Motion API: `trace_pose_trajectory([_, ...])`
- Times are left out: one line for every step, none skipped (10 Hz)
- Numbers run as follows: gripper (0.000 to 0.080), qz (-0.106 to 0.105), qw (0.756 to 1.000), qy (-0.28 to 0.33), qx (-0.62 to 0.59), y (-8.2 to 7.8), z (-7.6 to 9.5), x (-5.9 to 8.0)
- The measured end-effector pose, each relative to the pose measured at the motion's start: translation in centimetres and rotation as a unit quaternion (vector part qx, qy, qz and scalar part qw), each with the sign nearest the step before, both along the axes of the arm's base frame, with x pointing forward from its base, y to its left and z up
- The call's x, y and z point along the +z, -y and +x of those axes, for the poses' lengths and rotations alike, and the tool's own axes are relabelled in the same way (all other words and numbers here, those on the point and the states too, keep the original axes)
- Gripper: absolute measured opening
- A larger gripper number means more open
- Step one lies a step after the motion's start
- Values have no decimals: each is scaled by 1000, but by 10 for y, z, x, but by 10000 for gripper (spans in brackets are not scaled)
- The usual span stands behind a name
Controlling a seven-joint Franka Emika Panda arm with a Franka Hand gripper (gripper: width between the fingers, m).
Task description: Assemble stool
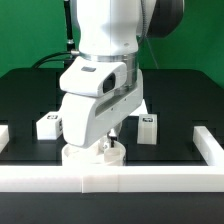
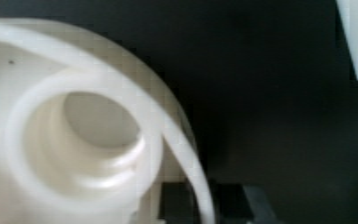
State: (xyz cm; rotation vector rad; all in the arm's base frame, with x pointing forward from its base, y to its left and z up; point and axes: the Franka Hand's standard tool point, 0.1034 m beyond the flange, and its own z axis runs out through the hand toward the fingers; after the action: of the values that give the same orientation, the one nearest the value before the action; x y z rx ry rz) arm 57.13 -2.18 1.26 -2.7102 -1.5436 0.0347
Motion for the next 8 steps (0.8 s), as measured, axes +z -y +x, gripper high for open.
trace_pose_trajectory([33, 0, 1000, 0, 0, -1, 0, 0])
trace_pose_trajectory([33, 1, 1000, 3, 9, -11, 0, 0])
trace_pose_trajectory([34, 6, 1000, 5, 24, -31, -1, 0])
trace_pose_trajectory([34, 7, 1000, 5, 30, -49, -1, 0])
trace_pose_trajectory([34, 6, 999, 6, 37, -68, -1, 0])
trace_pose_trajectory([34, 6, 999, 7, 40, -84, -2, 0])
trace_pose_trajectory([34, 6, 999, 7, 37, -98, -3, 0])
trace_pose_trajectory([34, 7, 999, 8, 30, -109, -3, 0])
